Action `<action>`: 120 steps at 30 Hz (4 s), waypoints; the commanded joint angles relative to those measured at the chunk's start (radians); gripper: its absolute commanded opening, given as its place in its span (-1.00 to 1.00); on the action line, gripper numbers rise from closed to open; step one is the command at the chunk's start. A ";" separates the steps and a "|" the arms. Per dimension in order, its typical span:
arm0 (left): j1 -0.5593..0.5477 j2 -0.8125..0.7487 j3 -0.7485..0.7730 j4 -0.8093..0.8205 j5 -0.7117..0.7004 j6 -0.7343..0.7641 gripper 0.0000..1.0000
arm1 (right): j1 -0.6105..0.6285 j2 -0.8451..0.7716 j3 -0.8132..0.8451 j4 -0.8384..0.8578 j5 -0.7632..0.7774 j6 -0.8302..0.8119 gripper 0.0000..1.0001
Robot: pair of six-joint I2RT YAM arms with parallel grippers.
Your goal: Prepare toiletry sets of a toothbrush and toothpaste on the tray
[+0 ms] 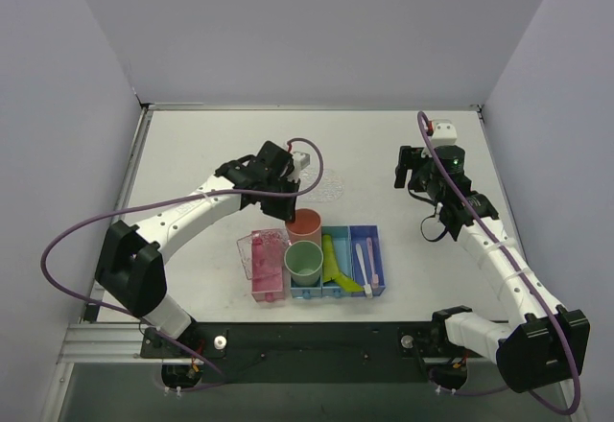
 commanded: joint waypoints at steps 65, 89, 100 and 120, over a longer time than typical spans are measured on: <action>0.377 0.060 0.114 0.257 -0.422 -0.149 -1.00 | 0.007 0.052 0.139 0.058 0.118 0.069 0.42; 0.377 0.178 0.177 0.294 -0.374 -0.140 -1.00 | 0.005 0.130 0.198 0.058 0.117 0.049 0.42; 0.377 0.192 0.161 0.300 -0.384 -0.127 -1.00 | 0.004 0.139 0.202 0.058 0.115 0.048 0.43; 0.369 0.204 0.163 0.280 -0.416 -0.084 -1.00 | 0.004 0.145 0.198 0.060 0.118 0.048 0.43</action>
